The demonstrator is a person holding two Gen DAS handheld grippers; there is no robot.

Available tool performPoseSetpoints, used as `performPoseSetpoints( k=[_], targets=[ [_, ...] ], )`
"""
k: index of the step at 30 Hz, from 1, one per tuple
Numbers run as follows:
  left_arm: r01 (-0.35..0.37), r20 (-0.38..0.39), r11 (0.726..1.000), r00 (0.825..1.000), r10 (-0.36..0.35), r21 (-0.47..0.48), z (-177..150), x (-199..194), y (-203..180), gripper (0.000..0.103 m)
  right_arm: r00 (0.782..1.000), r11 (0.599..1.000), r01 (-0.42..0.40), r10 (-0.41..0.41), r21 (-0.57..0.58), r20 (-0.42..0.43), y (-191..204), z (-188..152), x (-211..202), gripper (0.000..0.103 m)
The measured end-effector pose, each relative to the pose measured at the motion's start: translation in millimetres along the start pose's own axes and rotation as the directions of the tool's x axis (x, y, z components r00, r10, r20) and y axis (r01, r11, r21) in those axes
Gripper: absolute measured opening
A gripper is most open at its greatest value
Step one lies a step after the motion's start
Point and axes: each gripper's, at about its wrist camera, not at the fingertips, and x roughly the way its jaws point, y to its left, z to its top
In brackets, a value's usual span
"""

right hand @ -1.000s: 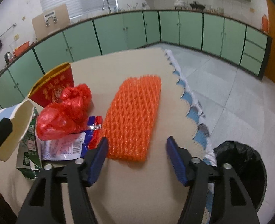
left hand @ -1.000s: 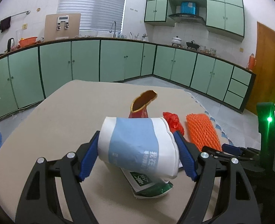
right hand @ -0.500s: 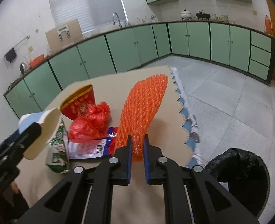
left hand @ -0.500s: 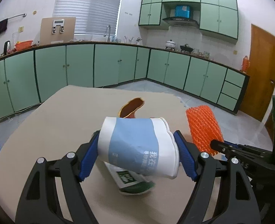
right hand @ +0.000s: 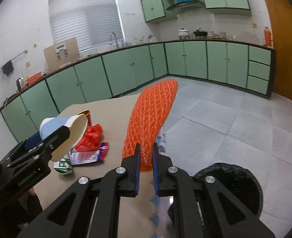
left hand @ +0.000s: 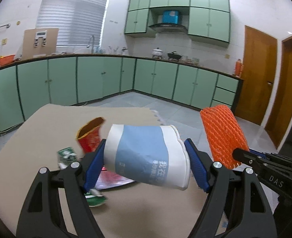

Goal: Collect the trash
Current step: 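Lift the paper cup and orange net and carry both over the black bin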

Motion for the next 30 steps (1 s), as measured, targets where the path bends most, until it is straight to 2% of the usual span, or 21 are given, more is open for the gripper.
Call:
performPoseSetpoints(
  k=[8,17,30],
  targets=[
    [0.094,0.003,0.995,0.996,-0.095,0.042,0,6,-52,0.075,0.996,0.995,0.084,-0.086,0.050,0.024,-37,-6,-29,0.011],
    [0.188,-0.020,0.978,0.982,-0.187,0.085,-14,22,-109,0.075,0.978,0.973,0.203,-0.207,0.105,0.028,-82,-18,-49,0.011],
    [0.291,-0.115,0.946,0.954,-0.276,0.142,-43,68,-180,0.075,0.947,0.924,0.319,-0.316,0.209,-0.051,-151,-58,-49,0.011]
  ],
)
